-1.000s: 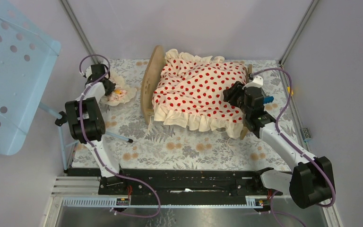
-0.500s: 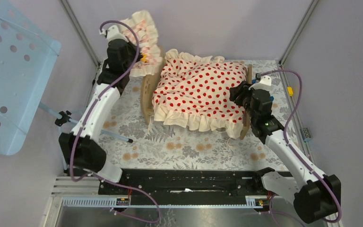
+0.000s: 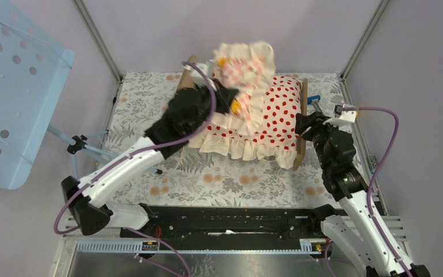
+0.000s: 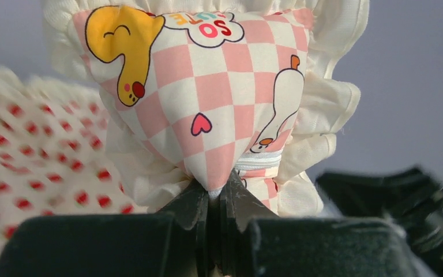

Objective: Set up the pet bed
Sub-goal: Place the pillow on the mattress.

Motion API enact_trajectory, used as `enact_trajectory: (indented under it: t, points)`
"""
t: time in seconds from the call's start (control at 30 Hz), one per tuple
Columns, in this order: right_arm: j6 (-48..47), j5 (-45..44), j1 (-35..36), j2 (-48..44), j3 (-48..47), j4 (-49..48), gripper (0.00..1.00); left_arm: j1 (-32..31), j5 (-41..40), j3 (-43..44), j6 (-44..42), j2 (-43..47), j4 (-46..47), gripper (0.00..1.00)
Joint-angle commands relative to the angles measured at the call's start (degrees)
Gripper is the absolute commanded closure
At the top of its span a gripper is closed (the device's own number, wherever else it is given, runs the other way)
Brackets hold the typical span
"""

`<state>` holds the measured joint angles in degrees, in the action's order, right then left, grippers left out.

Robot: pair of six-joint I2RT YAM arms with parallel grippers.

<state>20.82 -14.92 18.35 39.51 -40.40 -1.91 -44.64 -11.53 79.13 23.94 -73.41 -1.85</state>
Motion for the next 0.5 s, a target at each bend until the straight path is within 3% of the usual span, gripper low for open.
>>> enact_trajectory:
  t: [0.0,0.2,0.47]
  points:
    - [1.7,4.1,-0.2,-4.7,2.1,1.6,0.4,-8.5,-5.5,-6.4,-0.3,-2.2,3.1,1.0]
    - [5.8,21.1,-0.2,-10.2,-0.1,1.3,0.23,-15.4,-10.6,-10.4,-1.3,-1.4,6.6,1.0]
    - [20.0,29.2,-0.2,-11.9,3.0,-4.8,0.02,-16.4,-6.0,-15.7,0.1,1.8,13.0,1.0]
